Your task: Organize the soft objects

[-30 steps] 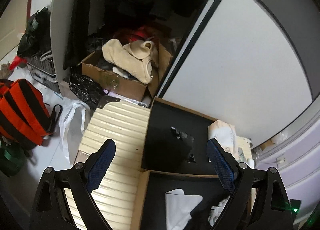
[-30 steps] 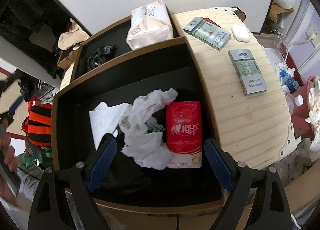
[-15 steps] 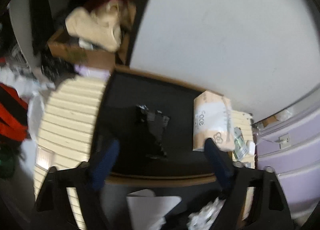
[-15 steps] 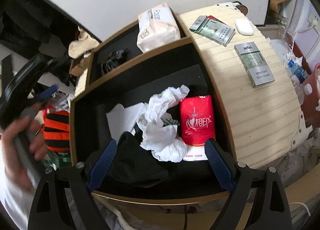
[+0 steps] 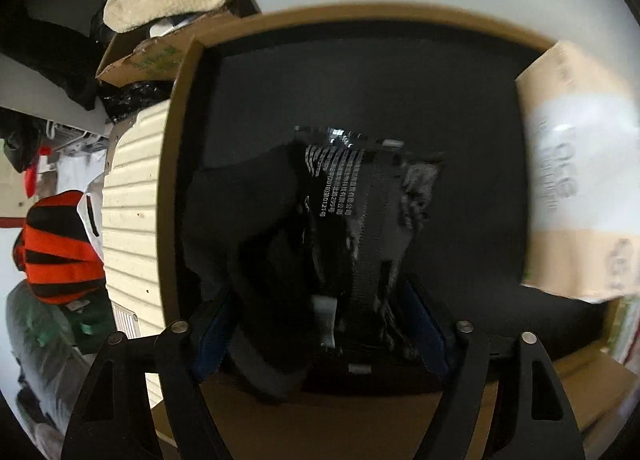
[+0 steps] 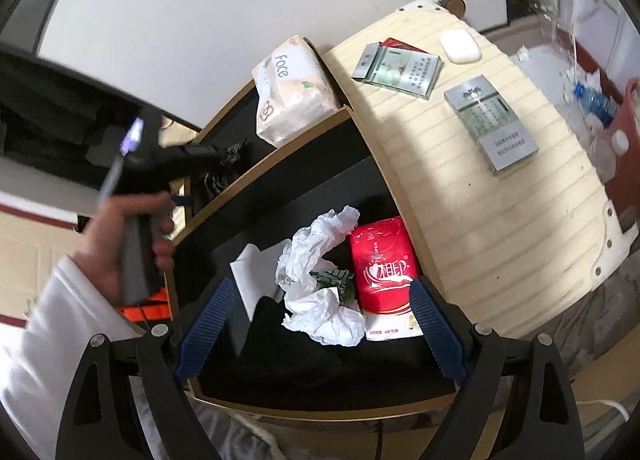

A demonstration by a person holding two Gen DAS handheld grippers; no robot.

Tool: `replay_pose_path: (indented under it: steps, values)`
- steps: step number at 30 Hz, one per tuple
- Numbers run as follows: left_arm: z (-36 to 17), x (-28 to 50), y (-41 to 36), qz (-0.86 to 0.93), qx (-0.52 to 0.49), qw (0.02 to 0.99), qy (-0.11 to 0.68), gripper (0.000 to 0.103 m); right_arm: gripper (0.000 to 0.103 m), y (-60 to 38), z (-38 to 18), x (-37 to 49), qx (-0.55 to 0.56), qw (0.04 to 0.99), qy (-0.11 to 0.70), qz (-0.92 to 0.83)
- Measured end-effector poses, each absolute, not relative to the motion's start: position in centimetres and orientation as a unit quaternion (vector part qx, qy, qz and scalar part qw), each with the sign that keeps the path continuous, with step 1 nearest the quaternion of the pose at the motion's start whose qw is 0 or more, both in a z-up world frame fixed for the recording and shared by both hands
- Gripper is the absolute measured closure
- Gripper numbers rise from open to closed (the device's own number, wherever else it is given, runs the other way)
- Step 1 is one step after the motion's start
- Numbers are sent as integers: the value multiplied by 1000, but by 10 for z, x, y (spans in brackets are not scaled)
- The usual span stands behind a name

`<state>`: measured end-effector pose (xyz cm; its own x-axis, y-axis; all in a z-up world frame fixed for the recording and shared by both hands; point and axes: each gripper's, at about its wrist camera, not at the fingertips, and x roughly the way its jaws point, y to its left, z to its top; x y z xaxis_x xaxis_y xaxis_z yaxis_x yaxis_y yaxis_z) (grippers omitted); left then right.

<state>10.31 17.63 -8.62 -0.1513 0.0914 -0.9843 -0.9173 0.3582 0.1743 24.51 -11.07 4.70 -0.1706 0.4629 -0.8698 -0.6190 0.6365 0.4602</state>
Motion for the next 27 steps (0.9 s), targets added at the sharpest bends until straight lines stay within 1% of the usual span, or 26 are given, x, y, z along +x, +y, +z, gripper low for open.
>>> replay_pose_path:
  steps: [1, 2, 5, 7, 12, 15, 18, 20, 23, 27]
  values:
    - [-86, 102, 176, 460, -346, 558, 598, 42, 14, -110, 48, 245, -61, 641, 637, 424]
    - [-84, 101, 176, 466, -354, 561, 586, 52, 14, -109, 48, 245, -63, 642, 636, 425]
    - [-77, 101, 175, 468, -361, 557, 583, 64, 14, -110, 49, 246, -61, 641, 637, 423]
    - [-62, 102, 173, 458, -352, 581, 573, 68, 14, -110, 50, 247, -57, 640, 638, 424]
    - [9, 90, 151, 461, -290, 662, 515, 68, 14, -110, 58, 246, -53, 652, 623, 429]
    - [61, 78, 112, 443, -243, 711, 489, 68, 14, -110, 62, 245, -49, 656, 618, 429]
    - [101, 56, 60, 407, -237, 754, 457, 68, 14, -109, 66, 244, -52, 662, 612, 429]
    - [110, 39, 28, 382, -243, 768, 453, 68, 14, -108, 68, 242, -56, 667, 605, 430]
    - [108, 13, -21, 368, -233, 783, 443, 68, 14, -108, 72, 239, -70, 678, 592, 430]
    - [91, -16, -59, 366, -228, 788, 439, 68, 14, -110, 72, 237, -87, 688, 582, 424]
